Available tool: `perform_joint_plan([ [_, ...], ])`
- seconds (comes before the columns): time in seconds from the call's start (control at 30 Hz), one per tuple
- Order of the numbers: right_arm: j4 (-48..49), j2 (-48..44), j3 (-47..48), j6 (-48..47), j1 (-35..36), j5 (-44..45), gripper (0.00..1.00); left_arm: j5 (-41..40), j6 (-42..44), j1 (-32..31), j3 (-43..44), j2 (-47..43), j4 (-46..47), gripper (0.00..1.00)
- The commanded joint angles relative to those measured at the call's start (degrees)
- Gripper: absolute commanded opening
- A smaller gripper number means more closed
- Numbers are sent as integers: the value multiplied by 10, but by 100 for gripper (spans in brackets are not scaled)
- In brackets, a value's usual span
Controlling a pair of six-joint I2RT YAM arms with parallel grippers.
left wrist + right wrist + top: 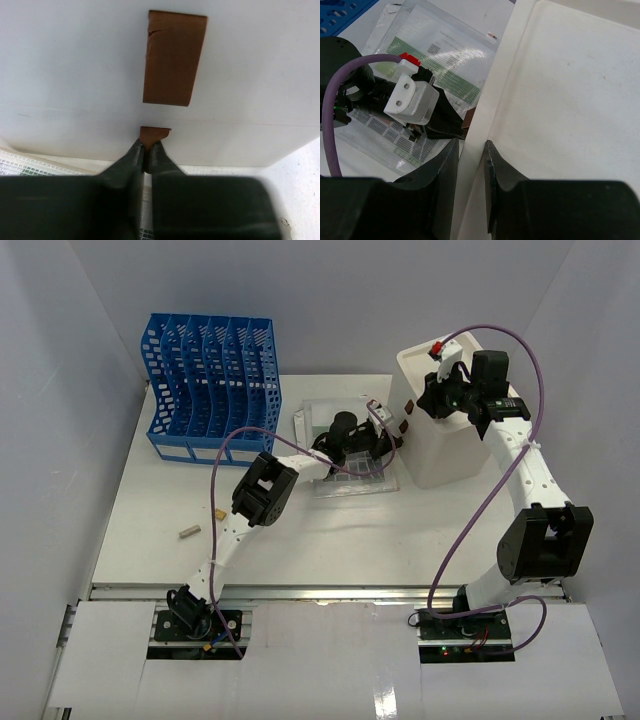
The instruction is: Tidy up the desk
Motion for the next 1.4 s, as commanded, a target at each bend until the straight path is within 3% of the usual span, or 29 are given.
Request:
perform_joint_plan([
  [0.0,-104,30,-36,0,17,-43,12,-11,-18,-5,-5,-18,52,0],
  [0.1,-91,34,-38,17,13,2,12,-19,-23,-5,-69,-65,91,0],
  [0.23,-64,41,-43,48,0,66,11,-30,-25,0,-236,-143,152,0],
  [0.37,-44,53,-44,69,-13,99,11,-34,-25,13,-345,-207,181,0],
  [0.63,-14,59,-49,78,-21,127,13,-33,-30,36,-425,-263,181,0],
  [0.67,-13,56,-50,75,-21,119,18,-33,-34,36,-422,-263,179,21],
  [0.8,-13,29,-60,41,-21,47,67,-33,-65,36,-406,-272,180,53],
  [0.9,-12,6,-63,15,-19,18,90,-36,-94,36,-398,-283,189,79],
  [1.03,-12,-42,-69,-14,-13,-8,98,-39,-126,36,-389,-330,174,94],
  [1.2,-24,-101,-84,-70,14,-48,96,-72,-137,36,-431,-442,108,97],
  [1.27,-27,-128,-93,-100,27,-65,94,-113,-148,37,-462,-492,48,98],
  [1.37,-38,-157,-114,-140,44,-117,91,-278,-225,40,-518,-590,-87,98],
])
